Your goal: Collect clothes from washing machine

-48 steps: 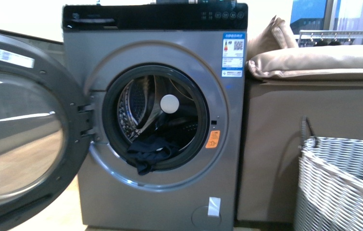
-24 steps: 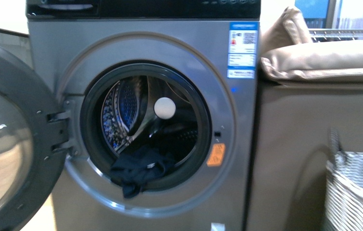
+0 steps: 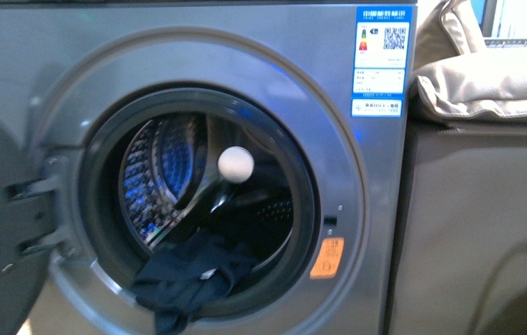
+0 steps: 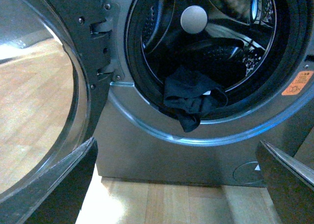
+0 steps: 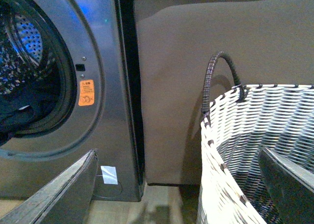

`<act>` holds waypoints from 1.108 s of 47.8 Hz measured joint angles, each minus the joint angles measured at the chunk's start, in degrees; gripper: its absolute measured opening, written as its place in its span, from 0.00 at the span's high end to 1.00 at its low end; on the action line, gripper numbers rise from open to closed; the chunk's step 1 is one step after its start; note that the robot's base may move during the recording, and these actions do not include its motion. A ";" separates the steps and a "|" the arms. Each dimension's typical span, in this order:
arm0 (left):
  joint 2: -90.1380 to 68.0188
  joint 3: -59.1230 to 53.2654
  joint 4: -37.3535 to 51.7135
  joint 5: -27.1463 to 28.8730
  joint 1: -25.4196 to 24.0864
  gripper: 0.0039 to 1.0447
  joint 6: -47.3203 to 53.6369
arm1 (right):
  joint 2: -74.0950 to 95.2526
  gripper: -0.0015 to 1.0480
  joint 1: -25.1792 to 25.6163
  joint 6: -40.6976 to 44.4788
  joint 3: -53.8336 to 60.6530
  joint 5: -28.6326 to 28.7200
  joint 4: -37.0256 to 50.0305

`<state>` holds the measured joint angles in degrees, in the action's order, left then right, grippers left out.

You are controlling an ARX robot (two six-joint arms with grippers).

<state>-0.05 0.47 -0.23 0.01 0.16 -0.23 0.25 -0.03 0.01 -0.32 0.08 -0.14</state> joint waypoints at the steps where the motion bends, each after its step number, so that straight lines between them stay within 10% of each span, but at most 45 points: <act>1: 0.00 0.00 0.00 0.00 0.00 0.06 0.00 | 0.00 0.07 0.00 0.00 0.00 0.00 -0.02; 39: -0.04 0.00 0.00 0.02 0.00 0.06 0.00 | 0.02 0.07 0.00 0.00 0.00 0.00 -0.02; 47: -8.35 3.17 -9.05 -29.40 -8.33 0.06 -7.67 | 0.00 0.07 0.00 0.00 0.00 0.02 0.00; 53: -11.78 3.26 -6.91 -34.05 -6.93 0.06 -9.16 | 0.00 0.07 0.02 0.02 0.00 -0.04 0.00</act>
<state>-11.84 3.73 -7.14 -34.04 -6.76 -9.39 0.25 -0.01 0.03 -0.32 0.03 -0.14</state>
